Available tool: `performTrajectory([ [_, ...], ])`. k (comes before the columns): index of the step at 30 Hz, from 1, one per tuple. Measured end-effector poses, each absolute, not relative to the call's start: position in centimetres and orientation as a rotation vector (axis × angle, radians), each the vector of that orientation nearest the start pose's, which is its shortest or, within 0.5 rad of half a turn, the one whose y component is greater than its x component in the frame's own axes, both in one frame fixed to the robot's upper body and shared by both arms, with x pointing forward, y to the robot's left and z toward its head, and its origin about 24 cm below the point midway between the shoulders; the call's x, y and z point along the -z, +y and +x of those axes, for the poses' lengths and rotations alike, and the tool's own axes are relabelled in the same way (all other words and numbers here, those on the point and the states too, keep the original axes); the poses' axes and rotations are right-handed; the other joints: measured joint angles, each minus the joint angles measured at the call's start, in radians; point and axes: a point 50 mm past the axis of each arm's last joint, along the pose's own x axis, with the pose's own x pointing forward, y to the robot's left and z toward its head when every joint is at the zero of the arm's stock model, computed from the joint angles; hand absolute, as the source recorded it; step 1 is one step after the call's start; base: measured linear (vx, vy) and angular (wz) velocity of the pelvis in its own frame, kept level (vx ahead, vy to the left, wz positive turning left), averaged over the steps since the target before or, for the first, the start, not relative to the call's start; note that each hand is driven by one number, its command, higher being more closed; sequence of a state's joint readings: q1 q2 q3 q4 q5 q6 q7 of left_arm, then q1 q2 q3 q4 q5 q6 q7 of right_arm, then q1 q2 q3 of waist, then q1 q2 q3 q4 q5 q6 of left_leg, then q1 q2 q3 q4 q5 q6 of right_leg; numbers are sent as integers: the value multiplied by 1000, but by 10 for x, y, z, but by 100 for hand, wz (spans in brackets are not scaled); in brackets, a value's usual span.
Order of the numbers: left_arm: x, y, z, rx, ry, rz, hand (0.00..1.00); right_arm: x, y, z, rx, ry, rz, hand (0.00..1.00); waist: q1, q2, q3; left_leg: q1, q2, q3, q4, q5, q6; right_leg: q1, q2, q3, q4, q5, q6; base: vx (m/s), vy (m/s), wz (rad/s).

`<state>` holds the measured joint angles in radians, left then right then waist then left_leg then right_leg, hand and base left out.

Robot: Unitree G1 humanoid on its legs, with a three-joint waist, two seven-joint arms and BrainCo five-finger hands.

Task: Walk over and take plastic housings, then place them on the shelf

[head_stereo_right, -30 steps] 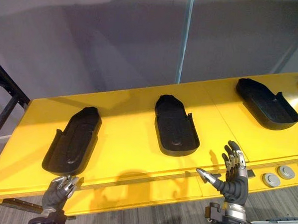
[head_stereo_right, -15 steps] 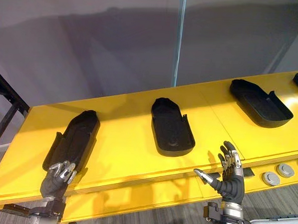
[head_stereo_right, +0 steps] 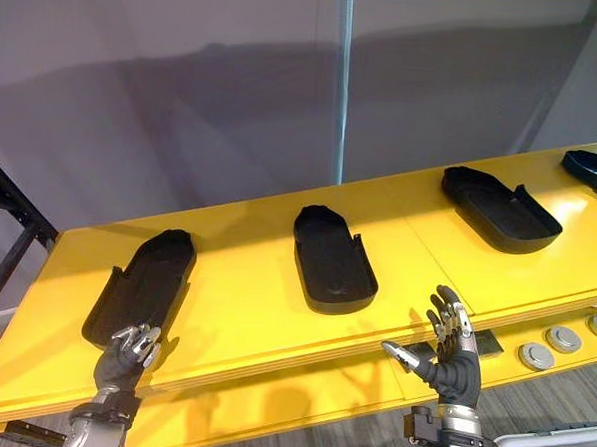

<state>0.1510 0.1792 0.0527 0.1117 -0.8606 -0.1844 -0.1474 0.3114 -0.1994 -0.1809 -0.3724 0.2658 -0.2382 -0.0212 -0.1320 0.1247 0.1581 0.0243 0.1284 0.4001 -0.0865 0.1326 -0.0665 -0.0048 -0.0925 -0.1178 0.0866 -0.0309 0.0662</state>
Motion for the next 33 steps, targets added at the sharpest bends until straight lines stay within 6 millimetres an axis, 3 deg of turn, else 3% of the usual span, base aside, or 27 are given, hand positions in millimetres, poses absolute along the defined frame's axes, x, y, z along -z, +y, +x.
performTrajectory([
  [7,-7,217,214,-116,-41,-649,100,-99,-230,183,192,-345,-16,0,0,-1,-1,0,2,1,0,0,0,4,2,0,-8,5,-2,-3,1,-1],
  [10,-36,213,217,-65,-175,-645,100,-99,-228,183,192,-345,-9,0,4,-2,-2,2,2,-2,0,0,0,8,2,-4,-9,5,-2,-10,5,2],
  [11,-54,211,218,-34,-265,-642,0,-98,-227,183,195,-346,-2,0,4,-2,-2,4,2,-4,0,0,0,12,2,-5,-10,5,-2,-19,9,6],
  [12,-74,209,217,2,-355,-638,0,-98,-227,183,201,-346,4,0,4,-2,-4,7,1,-9,0,0,0,19,1,-9,-11,5,-2,-14,6,8],
  [16,-120,203,209,75,-566,-631,0,-99,-224,184,228,-352,3,0,9,-2,-31,16,1,-26,-3,0,-1,46,2,-30,-26,5,-2,-15,1,13],
  [20,-134,196,202,70,-635,-632,0,-105,-218,191,247,-387,-29,0,16,-4,-45,20,0,-44,-4,-1,-2,61,1,-46,-29,5,-1,-17,0,13],
  [24,-129,181,192,-3,-577,-576,0,-115,-213,192,312,-441,6,0,38,-10,-50,19,-1,-57,-4,-3,-5,69,0,-60,-33,5,-1,-24,2,11],
  [29,-113,181,182,-111,-482,-570,0,-113,-211,191,357,-434,20,0,40,-15,-52,11,-1,-66,-4,-3,-5,67,2,-67,-46,4,-1,-11,-2,4],
  [33,-103,175,183,-120,-434,-539,0,-112,-212,191,381,-426,-4,0,46,-26,-57,10,12,-17,8,-16,-16,31,18,-2,-45,5,-2,-1,-6,-35],
])
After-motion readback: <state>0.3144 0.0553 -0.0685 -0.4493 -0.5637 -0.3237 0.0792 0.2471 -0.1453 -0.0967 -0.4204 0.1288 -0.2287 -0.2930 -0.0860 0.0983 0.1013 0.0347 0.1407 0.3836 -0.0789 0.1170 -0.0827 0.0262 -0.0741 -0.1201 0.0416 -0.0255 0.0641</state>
